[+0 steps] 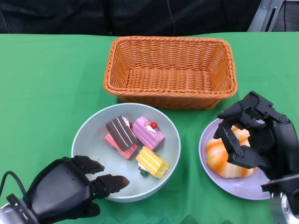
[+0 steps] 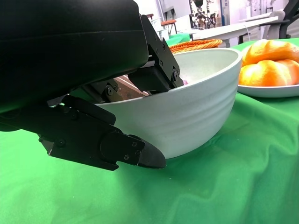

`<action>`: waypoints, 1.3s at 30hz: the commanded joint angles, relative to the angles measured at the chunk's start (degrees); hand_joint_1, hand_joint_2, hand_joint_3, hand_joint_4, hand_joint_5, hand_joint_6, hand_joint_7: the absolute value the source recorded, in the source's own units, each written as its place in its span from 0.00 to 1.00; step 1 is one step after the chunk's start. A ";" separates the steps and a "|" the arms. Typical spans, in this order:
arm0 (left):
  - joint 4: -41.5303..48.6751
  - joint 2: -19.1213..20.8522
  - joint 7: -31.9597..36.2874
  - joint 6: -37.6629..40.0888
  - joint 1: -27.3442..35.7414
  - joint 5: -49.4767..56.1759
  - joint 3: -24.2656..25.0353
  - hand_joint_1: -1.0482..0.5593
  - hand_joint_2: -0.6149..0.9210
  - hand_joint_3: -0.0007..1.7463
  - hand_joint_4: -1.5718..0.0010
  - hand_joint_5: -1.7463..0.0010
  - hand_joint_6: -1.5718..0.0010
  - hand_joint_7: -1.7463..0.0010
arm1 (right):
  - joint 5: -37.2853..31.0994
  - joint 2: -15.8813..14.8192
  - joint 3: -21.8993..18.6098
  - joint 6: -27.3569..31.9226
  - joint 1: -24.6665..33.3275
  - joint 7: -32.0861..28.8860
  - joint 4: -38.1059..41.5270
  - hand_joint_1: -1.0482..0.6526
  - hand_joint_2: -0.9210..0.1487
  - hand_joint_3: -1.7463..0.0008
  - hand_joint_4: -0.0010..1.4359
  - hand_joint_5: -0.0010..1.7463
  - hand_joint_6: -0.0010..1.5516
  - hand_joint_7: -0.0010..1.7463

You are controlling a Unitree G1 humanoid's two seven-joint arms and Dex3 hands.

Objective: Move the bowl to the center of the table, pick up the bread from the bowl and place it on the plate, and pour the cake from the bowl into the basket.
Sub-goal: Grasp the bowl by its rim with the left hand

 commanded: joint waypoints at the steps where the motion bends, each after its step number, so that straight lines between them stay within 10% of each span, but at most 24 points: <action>1: -0.20 1.42 -0.92 2.68 -0.25 0.02 -1.15 0.36 1.00 0.07 0.50 0.98 0.57 0.99 | 0.20 -0.35 -0.22 -0.29 0.54 -0.31 -0.79 0.62 0.38 0.40 0.49 0.91 0.42 0.73; 39: 8.83 -0.63 -1.87 14.65 -8.94 0.14 -13.87 0.34 1.00 0.12 0.48 0.98 0.56 0.99 | 0.07 0.26 0.48 -0.76 0.57 -0.42 -0.57 0.62 0.38 0.40 0.49 0.92 0.41 0.72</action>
